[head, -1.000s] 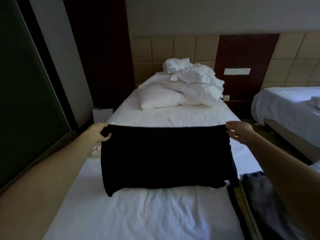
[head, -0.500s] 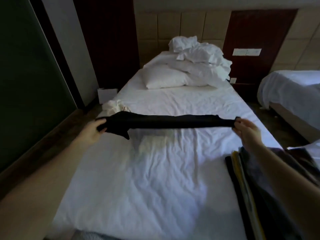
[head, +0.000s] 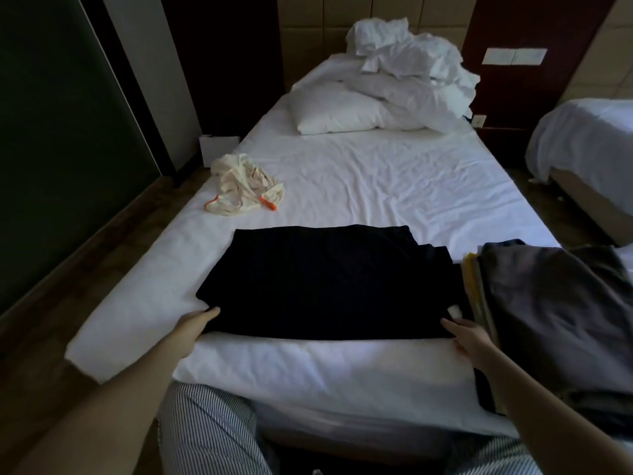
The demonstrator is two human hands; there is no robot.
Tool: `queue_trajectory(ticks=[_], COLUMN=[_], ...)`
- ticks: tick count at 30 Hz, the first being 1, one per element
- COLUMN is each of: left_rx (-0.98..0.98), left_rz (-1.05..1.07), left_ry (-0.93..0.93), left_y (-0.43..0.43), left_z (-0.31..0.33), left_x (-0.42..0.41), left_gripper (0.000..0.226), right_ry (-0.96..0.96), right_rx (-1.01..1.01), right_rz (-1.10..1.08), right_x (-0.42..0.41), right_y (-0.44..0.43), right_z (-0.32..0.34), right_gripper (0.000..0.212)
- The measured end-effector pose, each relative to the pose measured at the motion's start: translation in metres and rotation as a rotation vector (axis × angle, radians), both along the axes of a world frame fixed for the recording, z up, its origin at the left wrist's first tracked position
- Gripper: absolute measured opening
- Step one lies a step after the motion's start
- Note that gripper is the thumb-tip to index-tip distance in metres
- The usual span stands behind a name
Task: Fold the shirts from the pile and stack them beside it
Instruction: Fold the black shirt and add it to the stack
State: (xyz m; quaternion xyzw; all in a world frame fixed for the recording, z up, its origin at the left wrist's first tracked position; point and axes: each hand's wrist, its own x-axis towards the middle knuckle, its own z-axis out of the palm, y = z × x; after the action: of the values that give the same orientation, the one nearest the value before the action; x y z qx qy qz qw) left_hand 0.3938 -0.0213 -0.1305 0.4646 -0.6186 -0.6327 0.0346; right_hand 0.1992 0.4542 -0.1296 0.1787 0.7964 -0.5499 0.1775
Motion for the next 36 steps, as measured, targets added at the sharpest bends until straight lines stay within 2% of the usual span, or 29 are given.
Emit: queue_trajectory(ticks=[3, 5, 7, 9, 11, 15, 17, 19, 21, 23, 26, 29, 30, 32, 34, 36], left_rx=[0.031, 0.02, -0.039, -0.1, -0.095, -0.009, 0.053, 0.044, -0.046, -0.108, -0.331, -0.559, -0.63, -0.768, -0.909, -0.986], left_rz=[0.038, 0.016, 0.003, 0.007, 0.014, 0.032, 0.093, 0.123, 0.145, 0.173, 0.031, -0.153, -0.181, -0.192, -0.218, -0.29], left_ry=[0.031, -0.012, -0.072, -0.095, -0.075, 0.01, 0.077, 0.117, 0.089, 0.032, -0.15, -0.361, -0.43, -0.54, -0.523, -0.41], left_y=[-0.007, -0.007, 0.002, 0.01, 0.011, 0.002, 0.001, 0.001, 0.008, 0.01, 0.007, 0.004, 0.006, 0.019, 0.043, 0.075], left_z=[-0.001, -0.012, -0.02, -0.019, -0.013, -0.007, -0.007, -0.015, -0.018, -0.026, -0.027, -0.018, -0.012, -0.004, 0.001, 0.011], left_x=[0.006, 0.013, 0.018, 0.015, 0.01, 0.008, 0.014, 0.019, 0.024, 0.023, 0.015, 0.0, -0.005, -0.017, -0.036, -0.062], left_gripper=[0.037, 0.039, 0.038, 0.036, 0.04, 0.046, 0.044, 0.042, 0.041, 0.04, 0.029, 0.025, 0.03, 0.046, 0.061, 0.068], right_ry=[0.006, -0.026, -0.063, -0.05, -0.062, -0.12, -0.125, -0.092, -0.047, -0.013, 0.042, 0.079, 0.082, 0.077, 0.069, 0.056], right_rx=[-0.019, 0.01, 0.107, 0.159, 0.12, -0.016, -0.111, -0.115, -0.062, 0.035, 0.149, 0.18, 0.176, 0.163, 0.156, 0.112], right_rz=[-0.022, 0.005, 0.056, 0.115, 0.155, 0.106, 0.047, 0.015, 0.048, 0.097, 0.118, 0.101, 0.097, 0.068, 0.031, 0.012], right_x=[-0.005, 0.0, 0.006, 0.008, 0.007, 0.001, 0.002, 0.001, 0.002, 0.008, 0.018, 0.014, 0.013, 0.01, 0.009, 0.006], right_y=[0.003, 0.003, 0.005, 0.005, 0.004, 0.009, 0.013, 0.02, 0.028, 0.027, 0.007, -0.01, -0.013, -0.014, -0.012, -0.01], right_z=[-0.004, -0.009, -0.017, -0.018, -0.011, -0.008, -0.009, -0.018, -0.037, -0.046, -0.026, -0.017, -0.015, -0.016, -0.013, -0.009], right_gripper=[0.01, 0.002, 0.021, 0.021, 0.009, 0.036, 0.033, 0.039, 0.046, 0.042, 0.007, 0.011, 0.011, 0.03, 0.048, 0.054])
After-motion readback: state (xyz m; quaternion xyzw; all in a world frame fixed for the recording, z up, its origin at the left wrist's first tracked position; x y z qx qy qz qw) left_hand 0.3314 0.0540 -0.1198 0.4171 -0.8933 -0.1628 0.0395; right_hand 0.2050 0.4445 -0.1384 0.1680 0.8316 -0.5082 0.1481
